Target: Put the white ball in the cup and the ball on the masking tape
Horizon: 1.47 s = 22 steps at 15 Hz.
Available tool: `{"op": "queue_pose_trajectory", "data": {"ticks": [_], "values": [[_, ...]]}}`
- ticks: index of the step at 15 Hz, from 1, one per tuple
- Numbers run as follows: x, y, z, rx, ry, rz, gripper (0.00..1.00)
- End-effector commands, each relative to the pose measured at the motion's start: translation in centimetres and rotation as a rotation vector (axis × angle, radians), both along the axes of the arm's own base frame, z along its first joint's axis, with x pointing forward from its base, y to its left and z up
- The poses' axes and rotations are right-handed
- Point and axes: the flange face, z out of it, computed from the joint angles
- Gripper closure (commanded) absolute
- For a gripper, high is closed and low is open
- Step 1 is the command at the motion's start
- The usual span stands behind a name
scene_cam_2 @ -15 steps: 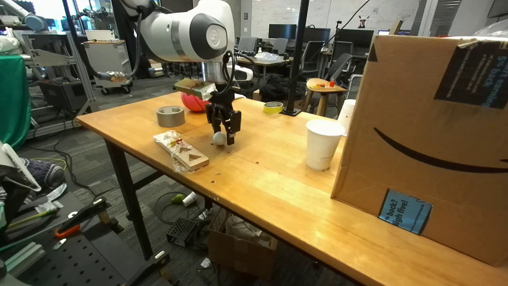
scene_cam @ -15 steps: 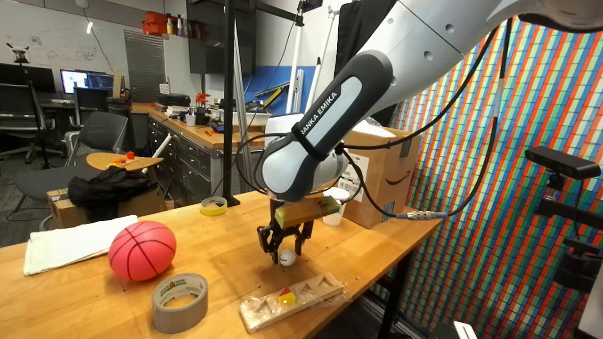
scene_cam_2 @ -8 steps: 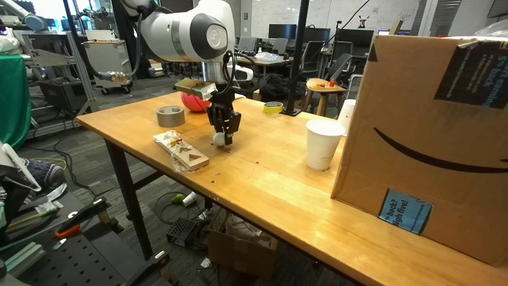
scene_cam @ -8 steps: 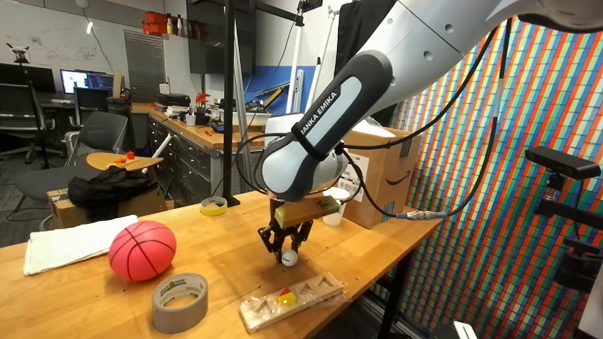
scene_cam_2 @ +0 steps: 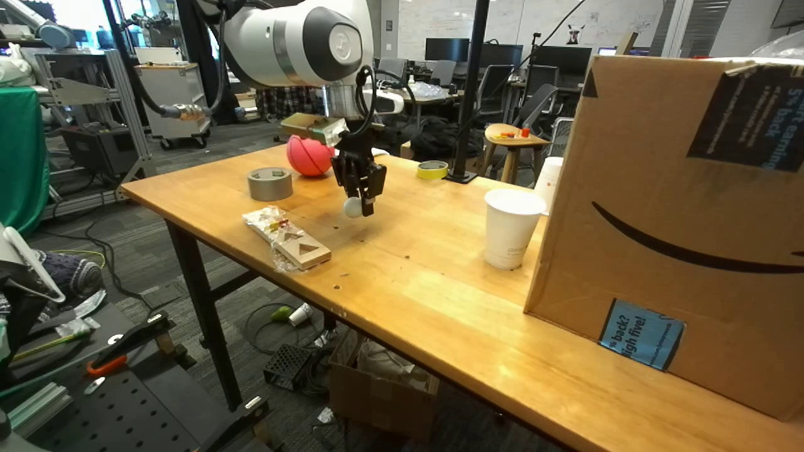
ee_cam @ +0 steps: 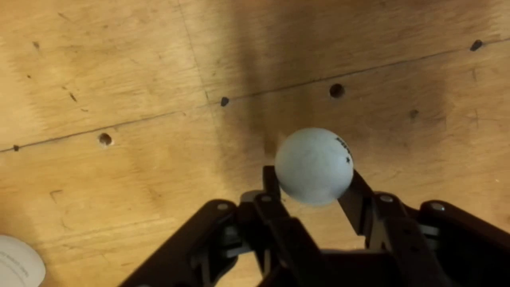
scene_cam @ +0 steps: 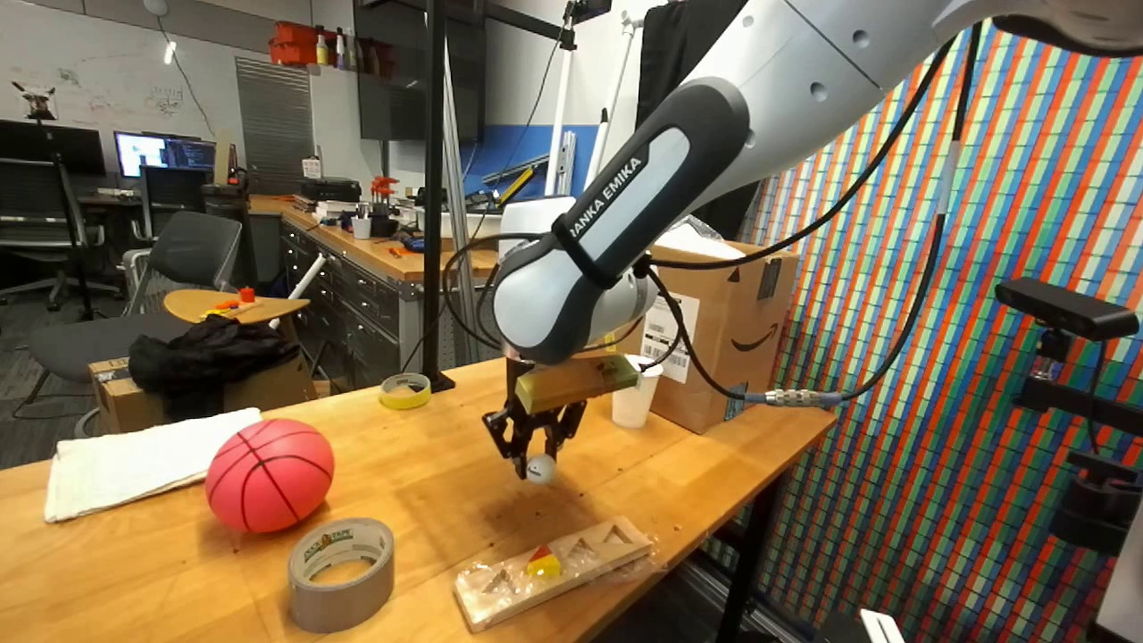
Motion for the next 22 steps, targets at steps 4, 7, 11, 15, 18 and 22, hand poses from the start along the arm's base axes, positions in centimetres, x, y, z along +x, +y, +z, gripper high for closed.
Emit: {"op": "queue_pose_trajectory", "data": {"ticks": [4,7,11,15,18,22], "values": [[2.8,-1.3,8.2,-0.092,-0.189,0.021,0.79],[4.5,-2.8,11.0,-0.183,-0.319,0.023,0.8],[6.1,-5.6,12.7,-0.254,-0.486,-0.034,0.8],[6.3,-9.5,12.2,-0.374,-0.561,-0.085,0.8],[5.9,-12.4,11.4,-0.449,-0.577,-0.131,0.8],[5.3,-15.4,10.7,-0.522,-0.604,-0.18,0.8]]}}
